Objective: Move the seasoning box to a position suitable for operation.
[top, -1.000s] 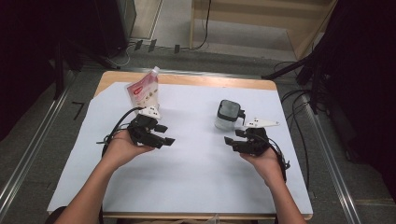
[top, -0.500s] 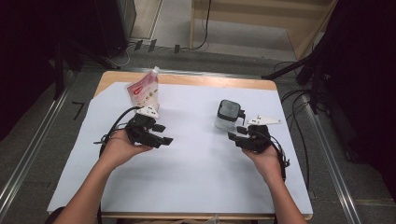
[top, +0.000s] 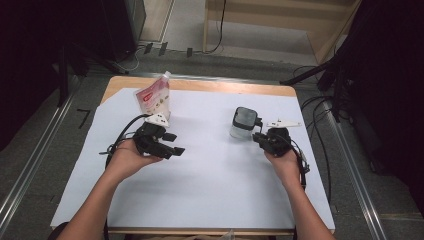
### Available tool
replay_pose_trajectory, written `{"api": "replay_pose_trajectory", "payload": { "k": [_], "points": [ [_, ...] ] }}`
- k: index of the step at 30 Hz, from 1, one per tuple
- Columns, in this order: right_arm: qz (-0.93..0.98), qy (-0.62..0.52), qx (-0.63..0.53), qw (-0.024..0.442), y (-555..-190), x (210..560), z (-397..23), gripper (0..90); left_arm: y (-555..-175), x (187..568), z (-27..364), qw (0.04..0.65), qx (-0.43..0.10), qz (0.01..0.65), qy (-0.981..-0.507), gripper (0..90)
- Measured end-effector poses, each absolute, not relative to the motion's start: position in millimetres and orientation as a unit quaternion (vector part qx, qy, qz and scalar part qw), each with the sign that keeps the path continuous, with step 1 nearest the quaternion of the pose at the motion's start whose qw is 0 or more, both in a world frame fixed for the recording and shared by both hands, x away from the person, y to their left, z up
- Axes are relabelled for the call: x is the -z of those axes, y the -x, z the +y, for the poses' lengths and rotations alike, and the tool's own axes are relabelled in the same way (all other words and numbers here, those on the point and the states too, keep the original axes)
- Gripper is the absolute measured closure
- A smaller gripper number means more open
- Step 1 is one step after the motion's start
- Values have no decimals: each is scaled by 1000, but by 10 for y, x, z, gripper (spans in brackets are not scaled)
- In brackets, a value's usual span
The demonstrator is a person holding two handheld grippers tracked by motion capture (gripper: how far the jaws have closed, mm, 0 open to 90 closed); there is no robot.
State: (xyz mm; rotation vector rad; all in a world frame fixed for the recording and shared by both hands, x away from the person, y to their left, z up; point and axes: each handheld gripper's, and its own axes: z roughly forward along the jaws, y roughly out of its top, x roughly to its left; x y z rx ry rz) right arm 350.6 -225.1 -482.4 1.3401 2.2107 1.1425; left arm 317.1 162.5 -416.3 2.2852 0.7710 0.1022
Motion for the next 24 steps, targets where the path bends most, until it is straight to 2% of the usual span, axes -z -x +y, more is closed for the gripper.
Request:
{"api": "replay_pose_trajectory", "payload": {
  "k": [2, 9, 24],
  "points": [
    [773, -467, -399, 159, -3542, 4824, -2273, 900, -3170, 4165, 1622, 357, -40, 301, -883, 390],
    [773, -472, -388, 172, -3676, 4836, -2219, 900, -3152, 4183, 1595, 354, -42, 299, -885, 386],
    [772, -484, -377, 166, -3814, 4893, -2357, 900, -3100, 4183, 1645, 354, -47, 300, -885, 384]
  ]
}}
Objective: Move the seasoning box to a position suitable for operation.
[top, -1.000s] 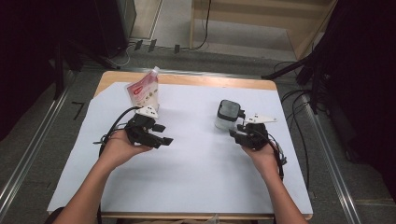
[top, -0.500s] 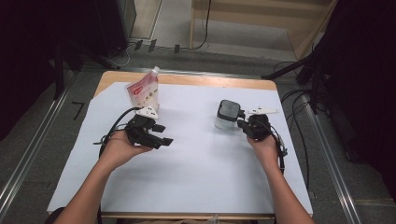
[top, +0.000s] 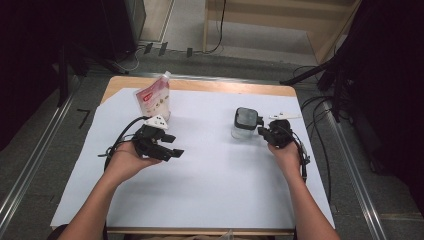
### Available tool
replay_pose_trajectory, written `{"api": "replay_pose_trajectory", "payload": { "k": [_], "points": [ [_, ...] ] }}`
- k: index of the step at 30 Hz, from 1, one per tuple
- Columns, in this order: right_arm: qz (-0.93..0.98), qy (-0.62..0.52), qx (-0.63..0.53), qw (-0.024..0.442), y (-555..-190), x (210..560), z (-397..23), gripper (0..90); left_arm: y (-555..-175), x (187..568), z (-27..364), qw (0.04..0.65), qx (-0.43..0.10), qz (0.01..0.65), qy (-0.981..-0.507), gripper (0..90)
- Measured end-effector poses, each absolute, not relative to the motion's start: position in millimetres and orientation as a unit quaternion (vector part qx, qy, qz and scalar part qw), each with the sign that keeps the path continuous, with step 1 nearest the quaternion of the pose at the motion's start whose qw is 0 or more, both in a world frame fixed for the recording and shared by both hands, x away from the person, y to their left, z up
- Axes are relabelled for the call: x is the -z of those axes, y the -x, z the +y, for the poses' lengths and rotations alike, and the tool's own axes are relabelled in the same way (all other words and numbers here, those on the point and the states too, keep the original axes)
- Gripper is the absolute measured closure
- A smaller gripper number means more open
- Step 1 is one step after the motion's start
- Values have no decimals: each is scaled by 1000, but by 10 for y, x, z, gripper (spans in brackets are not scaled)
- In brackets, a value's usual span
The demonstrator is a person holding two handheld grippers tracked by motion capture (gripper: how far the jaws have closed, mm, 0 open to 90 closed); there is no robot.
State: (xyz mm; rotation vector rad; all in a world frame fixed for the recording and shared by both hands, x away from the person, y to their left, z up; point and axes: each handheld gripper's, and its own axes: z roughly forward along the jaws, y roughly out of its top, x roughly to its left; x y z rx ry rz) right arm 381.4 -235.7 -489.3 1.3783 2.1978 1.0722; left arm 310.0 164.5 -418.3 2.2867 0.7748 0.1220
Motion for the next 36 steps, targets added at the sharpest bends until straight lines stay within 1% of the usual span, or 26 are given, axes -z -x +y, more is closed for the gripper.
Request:
{"api": "replay_pose_trajectory", "payload": {
  "k": [6, 13, 14, 21, 24, 25, 26, 28, 29, 33, 36],
  "points": [
    [769, -485, -378, 174, -3891, 4919, -2408, 894, -3063, 4195, 1676, 353, -48, 302, -884, 383],
    [767, -496, -372, 168, -3974, 4973, -2457, 891, -3034, 4217, 1680, 353, -47, 304, -884, 383],
    [769, -494, -370, 168, -3973, 4971, -2449, 851, -3034, 4223, 1681, 352, -47, 304, -884, 381],
    [762, -500, -371, 178, -3793, 4830, -2520, 785, -3071, 4228, 1680, 353, -46, 303, -884, 380],
    [752, -504, -390, 169, -3692, 4791, -2562, 707, -3089, 4221, 1660, 357, -45, 300, -883, 379],
    [752, -504, -390, 169, -3692, 4791, -2562, 707, -3089, 4221, 1660, 357, -45, 300, -883, 379],
    [747, -498, -403, 177, -3610, 4776, -2558, 647, -3102, 4220, 1648, 356, -44, 297, -885, 379],
    [747, -494, -408, 178, -3555, 4764, -2533, 599, -3121, 4219, 1641, 358, -45, 295, -885, 379],
    [747, -494, -408, 178, -3555, 4764, -2533, 599, -3121, 4219, 1641, 358, -45, 295, -885, 379],
    [747, -491, -413, 176, -3464, 4770, -2432, 460, -3150, 4216, 1623, 357, -43, 293, -886, 379],
    [734, -504, -423, 167, -3448, 4766, -2340, 323, -3161, 4221, 1613, 356, -41, 295, -886, 380]
  ]
}}
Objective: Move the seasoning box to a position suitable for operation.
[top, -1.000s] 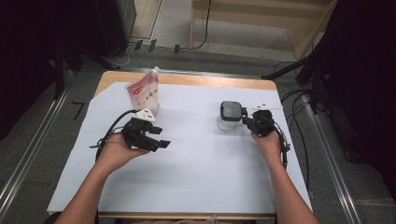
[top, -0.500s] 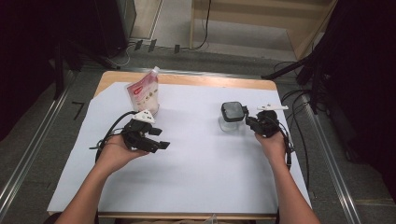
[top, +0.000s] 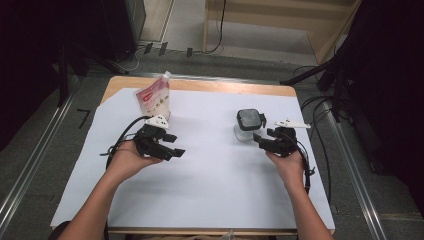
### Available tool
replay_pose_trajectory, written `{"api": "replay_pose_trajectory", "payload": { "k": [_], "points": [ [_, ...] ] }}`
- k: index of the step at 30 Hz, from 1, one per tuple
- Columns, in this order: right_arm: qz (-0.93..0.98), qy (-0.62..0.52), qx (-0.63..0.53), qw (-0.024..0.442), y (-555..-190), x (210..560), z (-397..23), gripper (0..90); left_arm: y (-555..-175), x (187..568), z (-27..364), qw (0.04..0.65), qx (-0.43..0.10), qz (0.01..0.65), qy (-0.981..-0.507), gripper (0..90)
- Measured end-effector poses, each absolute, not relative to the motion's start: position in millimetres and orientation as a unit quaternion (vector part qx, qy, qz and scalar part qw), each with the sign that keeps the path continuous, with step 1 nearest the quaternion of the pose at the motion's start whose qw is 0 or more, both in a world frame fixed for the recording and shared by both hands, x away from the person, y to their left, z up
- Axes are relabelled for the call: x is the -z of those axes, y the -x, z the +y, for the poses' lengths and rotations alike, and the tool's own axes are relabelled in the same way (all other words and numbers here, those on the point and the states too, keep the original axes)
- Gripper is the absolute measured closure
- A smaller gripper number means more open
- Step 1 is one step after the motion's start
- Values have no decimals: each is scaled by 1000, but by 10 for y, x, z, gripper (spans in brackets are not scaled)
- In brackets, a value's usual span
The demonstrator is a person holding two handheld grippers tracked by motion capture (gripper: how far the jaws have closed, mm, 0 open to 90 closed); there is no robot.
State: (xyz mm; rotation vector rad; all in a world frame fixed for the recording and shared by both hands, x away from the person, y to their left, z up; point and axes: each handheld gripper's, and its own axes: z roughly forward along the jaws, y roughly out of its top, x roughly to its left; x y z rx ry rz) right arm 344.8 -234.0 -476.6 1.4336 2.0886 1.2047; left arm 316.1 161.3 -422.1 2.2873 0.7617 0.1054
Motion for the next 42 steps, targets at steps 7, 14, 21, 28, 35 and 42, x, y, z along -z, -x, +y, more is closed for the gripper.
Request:
{"api": "replay_pose_trajectory", "payload": {
  "k": [7, 14, 21, 28, 35, 42],
  "points": [
    [728, -518, -410, 182, -3487, 4816, -2138, 153, -3146, 4209, 1629, 361, -36, 294, -885, 384],
    [720, -520, -421, 185, -3593, 4875, -2062, 145, -3080, 4201, 1633, 363, -35, 292, -884, 388],
    [714, -521, -426, 195, -3719, 4927, -1952, 134, -3019, 4216, 1687, 353, -39, 300, -885, 388],
    [706, -525, -425, 212, -3803, 5020, -1865, 119, -2982, 4238, 1723, 352, -38, 309, -883, 388],
    [700, -525, -424, 232, -3872, 5087, -1795, 114, -2955, 4255, 1755, 351, -38, 313, -882, 388],
    [703, -521, -416, 247, -3958, 5147, -1737, 124, -2939, 4278, 1783, 349, -35, 319, -880, 388]
  ]
}}
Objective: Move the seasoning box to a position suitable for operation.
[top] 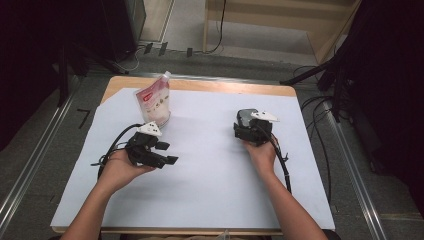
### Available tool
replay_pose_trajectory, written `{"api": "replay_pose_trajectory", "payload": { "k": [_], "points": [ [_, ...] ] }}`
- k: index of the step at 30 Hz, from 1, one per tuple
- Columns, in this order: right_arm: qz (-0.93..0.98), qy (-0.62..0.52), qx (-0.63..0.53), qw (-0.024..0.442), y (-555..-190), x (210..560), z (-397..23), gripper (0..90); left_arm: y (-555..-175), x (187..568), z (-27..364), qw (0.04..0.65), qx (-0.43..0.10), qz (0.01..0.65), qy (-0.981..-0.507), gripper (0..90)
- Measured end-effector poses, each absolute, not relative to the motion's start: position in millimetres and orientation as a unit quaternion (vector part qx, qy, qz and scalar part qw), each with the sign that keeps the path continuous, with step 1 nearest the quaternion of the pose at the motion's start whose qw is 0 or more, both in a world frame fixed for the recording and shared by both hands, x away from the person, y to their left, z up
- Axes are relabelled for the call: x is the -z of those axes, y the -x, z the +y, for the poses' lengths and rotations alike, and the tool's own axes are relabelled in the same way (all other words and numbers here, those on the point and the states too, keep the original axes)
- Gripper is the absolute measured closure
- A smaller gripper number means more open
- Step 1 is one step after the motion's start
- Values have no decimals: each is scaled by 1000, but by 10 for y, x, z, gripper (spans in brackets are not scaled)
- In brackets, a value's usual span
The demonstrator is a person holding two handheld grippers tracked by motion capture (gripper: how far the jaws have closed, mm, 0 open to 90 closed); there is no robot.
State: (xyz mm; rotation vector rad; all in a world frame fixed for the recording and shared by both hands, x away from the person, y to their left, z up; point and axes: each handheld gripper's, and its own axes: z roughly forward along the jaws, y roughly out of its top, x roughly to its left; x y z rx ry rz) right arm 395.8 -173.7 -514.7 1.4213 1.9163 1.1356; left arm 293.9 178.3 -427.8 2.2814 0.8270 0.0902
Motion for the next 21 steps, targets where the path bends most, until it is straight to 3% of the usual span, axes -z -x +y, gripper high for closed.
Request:
{"api": "replay_pose_trajectory", "payload": {
  "k": [3, 21],
  "points": [
    [698, -522, -415, 262, -3970, 5162, -1712, 147, -2931, 4275, 1791, 351, -35, 320, -879, 387],
    [707, -498, -436, 250, -3847, 4996, -1602, 151, -2970, 4274, 1780, 356, -34, 317, -878, 382]
  ]
}}
